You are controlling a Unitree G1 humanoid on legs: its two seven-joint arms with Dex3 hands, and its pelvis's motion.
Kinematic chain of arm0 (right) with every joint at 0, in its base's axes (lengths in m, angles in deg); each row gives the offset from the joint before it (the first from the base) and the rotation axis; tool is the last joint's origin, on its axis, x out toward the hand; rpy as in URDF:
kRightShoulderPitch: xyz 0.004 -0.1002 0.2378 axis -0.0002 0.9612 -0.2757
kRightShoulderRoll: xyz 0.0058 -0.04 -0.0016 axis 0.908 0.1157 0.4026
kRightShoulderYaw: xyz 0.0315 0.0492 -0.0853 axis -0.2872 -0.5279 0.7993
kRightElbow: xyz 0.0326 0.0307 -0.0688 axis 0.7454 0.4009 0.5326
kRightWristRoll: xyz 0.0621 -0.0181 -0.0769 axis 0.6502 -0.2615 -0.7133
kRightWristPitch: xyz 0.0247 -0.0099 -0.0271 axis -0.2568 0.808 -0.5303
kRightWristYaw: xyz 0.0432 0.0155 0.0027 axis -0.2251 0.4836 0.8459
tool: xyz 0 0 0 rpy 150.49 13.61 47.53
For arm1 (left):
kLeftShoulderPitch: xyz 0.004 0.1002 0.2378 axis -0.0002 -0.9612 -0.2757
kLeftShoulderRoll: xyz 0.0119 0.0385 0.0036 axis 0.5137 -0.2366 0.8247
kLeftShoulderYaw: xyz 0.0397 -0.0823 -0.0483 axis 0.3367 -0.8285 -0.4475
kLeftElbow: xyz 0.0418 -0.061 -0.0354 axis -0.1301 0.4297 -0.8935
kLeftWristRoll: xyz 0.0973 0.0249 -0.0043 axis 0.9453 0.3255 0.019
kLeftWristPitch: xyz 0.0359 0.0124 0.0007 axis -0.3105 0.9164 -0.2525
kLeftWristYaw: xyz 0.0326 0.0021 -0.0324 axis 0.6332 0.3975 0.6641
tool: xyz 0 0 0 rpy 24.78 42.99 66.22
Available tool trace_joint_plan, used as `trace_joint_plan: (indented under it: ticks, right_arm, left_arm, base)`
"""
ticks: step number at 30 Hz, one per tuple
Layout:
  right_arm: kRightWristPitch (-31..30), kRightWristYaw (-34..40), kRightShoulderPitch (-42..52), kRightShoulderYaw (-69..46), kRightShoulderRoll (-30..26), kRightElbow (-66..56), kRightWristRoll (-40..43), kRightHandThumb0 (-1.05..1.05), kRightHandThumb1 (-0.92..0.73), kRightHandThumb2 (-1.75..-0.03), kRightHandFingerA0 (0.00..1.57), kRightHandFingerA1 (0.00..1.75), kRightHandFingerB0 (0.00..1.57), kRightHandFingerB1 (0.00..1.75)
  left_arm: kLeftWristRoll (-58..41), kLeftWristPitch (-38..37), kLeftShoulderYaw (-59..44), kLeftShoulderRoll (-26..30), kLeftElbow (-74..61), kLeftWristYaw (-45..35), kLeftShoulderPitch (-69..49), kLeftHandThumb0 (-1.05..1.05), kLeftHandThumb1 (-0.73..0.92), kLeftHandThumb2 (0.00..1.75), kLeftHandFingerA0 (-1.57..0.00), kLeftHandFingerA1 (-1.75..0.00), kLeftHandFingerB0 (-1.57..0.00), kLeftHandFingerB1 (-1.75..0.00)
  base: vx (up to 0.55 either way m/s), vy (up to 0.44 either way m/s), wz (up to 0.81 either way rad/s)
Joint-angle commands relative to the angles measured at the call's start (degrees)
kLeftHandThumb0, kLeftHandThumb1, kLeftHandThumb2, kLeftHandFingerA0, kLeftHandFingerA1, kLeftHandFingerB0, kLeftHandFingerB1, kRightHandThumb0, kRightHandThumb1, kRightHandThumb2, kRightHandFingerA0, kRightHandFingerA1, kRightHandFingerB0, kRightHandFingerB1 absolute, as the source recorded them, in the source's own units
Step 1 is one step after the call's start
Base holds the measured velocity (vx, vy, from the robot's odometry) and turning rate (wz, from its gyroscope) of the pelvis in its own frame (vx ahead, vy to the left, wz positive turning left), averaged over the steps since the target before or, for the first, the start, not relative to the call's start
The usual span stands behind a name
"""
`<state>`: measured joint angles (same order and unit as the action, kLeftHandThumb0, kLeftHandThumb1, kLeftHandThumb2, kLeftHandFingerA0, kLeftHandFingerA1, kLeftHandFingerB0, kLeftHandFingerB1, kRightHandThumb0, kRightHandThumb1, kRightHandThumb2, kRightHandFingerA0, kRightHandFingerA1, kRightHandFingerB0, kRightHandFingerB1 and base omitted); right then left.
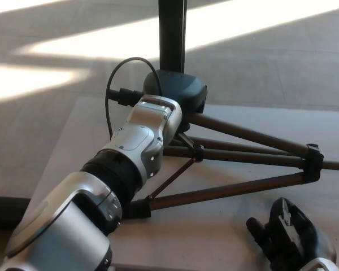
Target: Use both hands of the robot to pick up the tripod lying in the middle of the desk and make it stand upright on the desk
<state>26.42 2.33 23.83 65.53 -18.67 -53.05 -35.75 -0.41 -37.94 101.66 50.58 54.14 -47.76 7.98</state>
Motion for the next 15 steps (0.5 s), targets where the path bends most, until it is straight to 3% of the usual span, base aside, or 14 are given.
trace_joint_plan:
  ticks: [1,2,4,5,6,7,8,9,10,15]
  right_arm:
    - [5.0,12.1,1.2,-2.1,19.4,0.2,6.9,-0.56,-0.66,-0.89,0.0,0.39,0.0,0.23]
    - [5.0,11.4,0.4,-2.5,18.7,0.8,7.7,-0.54,-0.81,-0.64,0.0,0.35,0.0,0.19]
    - [4.9,10.3,-0.3,-2.6,17.6,1.6,8.5,-0.54,-0.81,-0.64,0.0,0.35,0.0,0.19]
    - [5.3,8.6,-1.0,-2.7,16.6,2.5,9.0,-0.6,-0.69,-0.89,0.0,0.31,0.0,0.16]
    - [5.7,7.4,-3.0,-3.8,15.7,4.4,10.0,-0.59,-0.71,-0.8,0.0,0.31,0.0,0.08]
    - [6.3,7.2,-4.5,-4.6,15.3,5.6,10.7,-0.59,-0.7,-0.79,0.0,0.34,0.0,0.08]
    - [7.2,7.2,-6.2,-5.7,15.0,7.1,11.5,-0.61,-0.7,-0.8,0.0,0.28,0.0,0.05]
    - [7.6,6.9,-7.2,-6.2,14.7,8.1,12.0,-0.7,-0.54,-0.89,0.0,0.34,0.0,0.2]
    - [8.0,6.4,-8.6,-7.0,14.0,9.5,12.4,-0.7,-0.55,-0.89,0.0,0.34,0.0,0.19]
    - [10.1,3.2,-17.5,-10.4,9.9,20.3,11.7,-0.7,-0.52,-0.89,0.0,0.45,0.0,0.25]
  left_arm:
    - [-1.0,-3.5,-2.4,4.3,-3.7,4.9,1.1,-0.32,0.79,0.71,-0.79,-1.21,-0.71,-0.83]
    - [-1.1,-3.5,-2.5,4.3,-3.6,4.8,1.5,-0.29,0.75,0.74,-0.81,-1.28,-0.75,-0.89]
    - [-1.4,-3.6,-2.8,4.1,-3.5,4.5,2.0,-0.29,0.75,0.74,-0.81,-1.28,-0.75,-0.89]
    - [-2.1,-2.4,-3.5,3.6,-3.5,3.1,2.6,-0.3,0.75,0.75,-0.79,-1.16,-0.72,-0.81]
    - [-2.2,-2.0,-3.7,3.4,-3.3,2.2,3.5,-0.29,0.73,0.77,-0.78,-1.02,-0.73,-0.78]
    - [-2.2,-1.7,-3.7,3.2,-3.3,1.9,3.9,-0.28,0.71,0.78,-0.79,-1.35,-0.75,-0.88]
    - [-2.1,-1.1,-3.7,2.8,-3.2,1.6,4.3,-0.28,0.69,0.76,-0.83,-1.4,-0.77,-0.91]
    - [-2.0,-0.9,-3.7,2.6,-3.1,1.7,4.5,-0.28,0.67,0.77,-0.81,-1.5,-0.8,-1.0]
    - [-1.9,-0.8,-3.8,2.2,-3.1,2.2,4.5,-0.25,0.68,0.76,-0.84,-1.59,-0.79,-1.04]
    - [-2.0,0.4,-4.6,1.7,-4.6,1.6,3.5,-0.27,0.68,0.77,-0.82,-1.5,-0.79,-1.03]
  base:
    - [0.0,0.0,0.0]
    - [0.0,0.0,0.0]
    - [0.0,0.0,0.0]
    - [0.0,0.0,0.0]
    - [0.0,0.0,0.0]
    - [0.0,0.0,0.0]
    - [0.0,0.0,0.0]
    - [0.0,0.0,0.0]
    - [0.0,0.0,0.0]
    - [0.0,0.0,0.0]
